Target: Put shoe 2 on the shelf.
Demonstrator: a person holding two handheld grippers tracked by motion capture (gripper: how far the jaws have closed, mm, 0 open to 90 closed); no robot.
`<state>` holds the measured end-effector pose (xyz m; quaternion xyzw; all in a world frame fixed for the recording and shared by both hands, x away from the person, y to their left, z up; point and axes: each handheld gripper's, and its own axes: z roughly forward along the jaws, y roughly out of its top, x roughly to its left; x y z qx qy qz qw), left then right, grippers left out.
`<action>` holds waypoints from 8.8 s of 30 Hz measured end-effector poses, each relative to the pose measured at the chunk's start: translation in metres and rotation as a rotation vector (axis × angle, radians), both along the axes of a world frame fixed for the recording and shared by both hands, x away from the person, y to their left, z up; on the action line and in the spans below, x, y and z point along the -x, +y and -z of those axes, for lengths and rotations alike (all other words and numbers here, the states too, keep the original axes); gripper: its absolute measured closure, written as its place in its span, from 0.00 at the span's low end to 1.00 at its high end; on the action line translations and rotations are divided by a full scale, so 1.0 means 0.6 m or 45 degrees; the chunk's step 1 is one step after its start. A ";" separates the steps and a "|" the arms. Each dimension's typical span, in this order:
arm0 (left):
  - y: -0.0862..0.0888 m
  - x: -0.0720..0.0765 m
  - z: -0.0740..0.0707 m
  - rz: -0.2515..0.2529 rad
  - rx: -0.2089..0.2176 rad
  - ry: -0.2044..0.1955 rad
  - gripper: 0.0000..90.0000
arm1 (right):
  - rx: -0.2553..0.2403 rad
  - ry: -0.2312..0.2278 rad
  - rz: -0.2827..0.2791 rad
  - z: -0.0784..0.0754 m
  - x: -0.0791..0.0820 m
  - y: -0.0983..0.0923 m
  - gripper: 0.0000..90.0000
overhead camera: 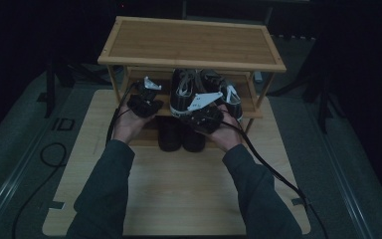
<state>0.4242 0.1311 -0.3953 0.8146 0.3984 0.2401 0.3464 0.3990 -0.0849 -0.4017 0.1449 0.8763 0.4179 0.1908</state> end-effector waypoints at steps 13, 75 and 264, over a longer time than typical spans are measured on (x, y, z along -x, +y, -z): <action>0.003 0.000 0.001 0.006 0.015 -0.003 1.00 | -0.002 0.009 0.046 0.002 0.000 -0.002 1.00; 0.006 -0.001 0.002 0.010 0.033 0.007 1.00 | 0.100 0.040 0.089 -0.011 0.040 -0.175 1.00; -0.027 0.001 -0.008 0.037 0.012 0.026 1.00 | 0.098 0.039 0.103 0.024 0.008 -0.109 1.00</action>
